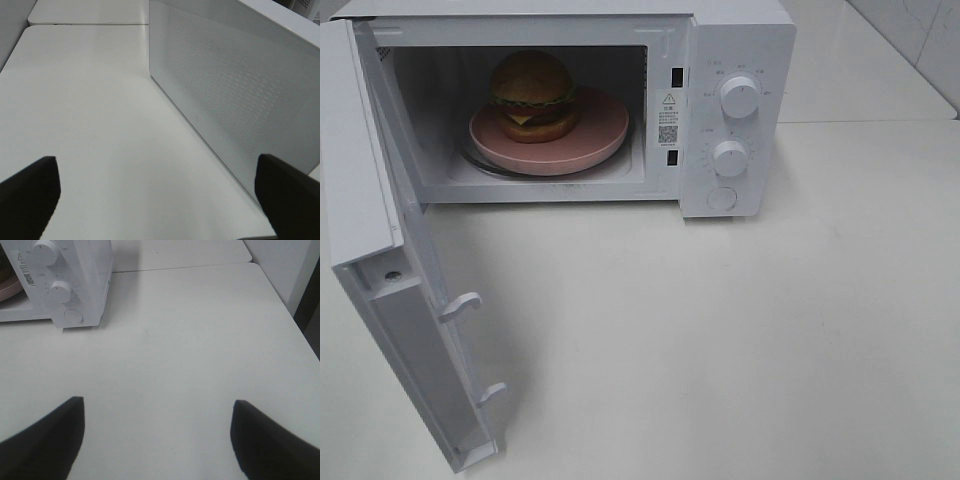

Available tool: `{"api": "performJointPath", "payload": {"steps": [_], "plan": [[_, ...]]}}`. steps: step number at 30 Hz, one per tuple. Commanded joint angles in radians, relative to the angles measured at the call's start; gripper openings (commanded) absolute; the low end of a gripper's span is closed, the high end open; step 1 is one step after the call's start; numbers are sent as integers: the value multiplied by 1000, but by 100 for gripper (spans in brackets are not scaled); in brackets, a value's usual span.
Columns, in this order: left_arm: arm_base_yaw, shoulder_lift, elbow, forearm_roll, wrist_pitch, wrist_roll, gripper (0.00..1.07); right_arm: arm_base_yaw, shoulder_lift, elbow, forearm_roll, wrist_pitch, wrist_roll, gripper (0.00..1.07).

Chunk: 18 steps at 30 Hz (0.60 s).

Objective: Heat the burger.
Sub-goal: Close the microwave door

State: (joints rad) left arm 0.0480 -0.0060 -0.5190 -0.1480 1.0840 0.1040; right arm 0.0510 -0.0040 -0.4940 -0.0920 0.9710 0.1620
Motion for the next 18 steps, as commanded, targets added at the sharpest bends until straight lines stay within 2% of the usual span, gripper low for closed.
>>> {"api": "performJointPath", "payload": {"steps": [1,18], "plan": [[0,-13,4,-4,-15,0,98,-13,-28,3,1,-8,-9,76],[0,-4,4,-5,-15,0,98,-13,-27,3,1,-8,-8,76]]}}
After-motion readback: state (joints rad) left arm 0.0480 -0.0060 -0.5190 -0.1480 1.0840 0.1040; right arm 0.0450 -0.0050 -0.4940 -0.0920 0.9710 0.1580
